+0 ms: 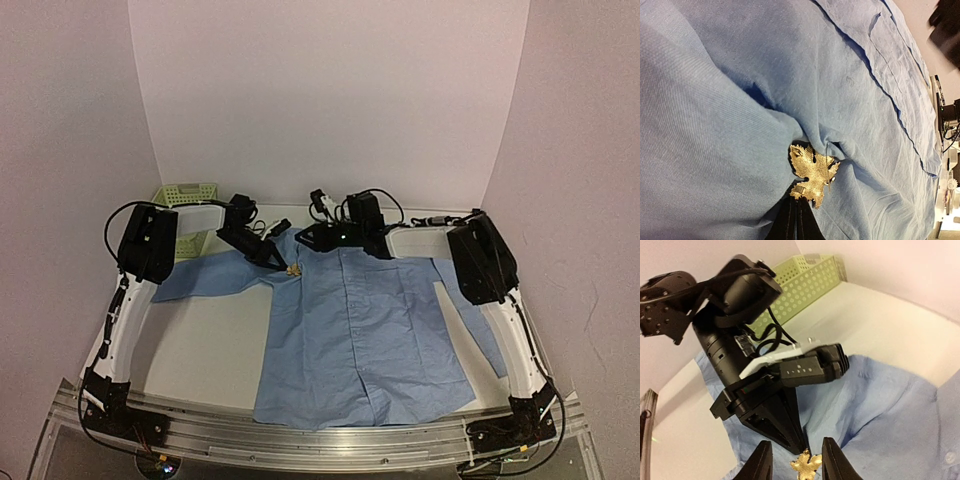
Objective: Pin the brooch onto the clothing
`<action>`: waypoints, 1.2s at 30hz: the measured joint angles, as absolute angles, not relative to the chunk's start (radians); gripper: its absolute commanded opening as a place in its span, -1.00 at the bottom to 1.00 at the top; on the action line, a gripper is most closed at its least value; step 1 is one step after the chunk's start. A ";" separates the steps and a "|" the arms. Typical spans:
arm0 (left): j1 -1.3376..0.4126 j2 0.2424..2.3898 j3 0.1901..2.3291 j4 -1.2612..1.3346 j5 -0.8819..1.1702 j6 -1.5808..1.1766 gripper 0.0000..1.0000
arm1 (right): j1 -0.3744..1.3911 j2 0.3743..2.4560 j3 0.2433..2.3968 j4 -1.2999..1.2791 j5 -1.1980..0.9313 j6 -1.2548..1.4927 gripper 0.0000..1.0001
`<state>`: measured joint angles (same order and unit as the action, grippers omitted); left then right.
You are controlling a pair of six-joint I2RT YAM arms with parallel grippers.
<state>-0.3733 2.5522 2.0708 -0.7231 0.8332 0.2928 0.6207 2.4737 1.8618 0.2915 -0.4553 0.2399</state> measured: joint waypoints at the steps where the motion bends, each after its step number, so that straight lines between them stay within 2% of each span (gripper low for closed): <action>1: -0.373 2.552 2.071 -0.723 0.832 0.293 -0.94 | 0.614 2.458 1.856 0.295 -0.472 0.168 -0.26; 3: -0.373 2.550 2.068 -0.720 0.830 0.293 -0.94 | 0.602 2.425 1.833 0.299 -0.492 0.039 -0.30; 7: -0.372 2.548 2.064 -0.713 0.829 0.295 -0.94 | 0.575 2.397 1.811 0.297 -0.533 -0.225 -0.50; 16: -0.366 2.548 2.064 -0.714 0.829 0.309 -0.95 | 0.554 2.474 1.888 0.169 -0.579 -0.604 -0.56; 22: -0.364 2.548 2.064 -0.715 0.832 0.317 -0.95 | 0.585 2.530 1.906 0.119 -0.568 -0.693 -0.60; 36: -0.363 2.548 2.064 -0.715 0.835 0.318 -0.95 | 0.633 2.593 1.991 0.086 -0.511 -0.686 -0.83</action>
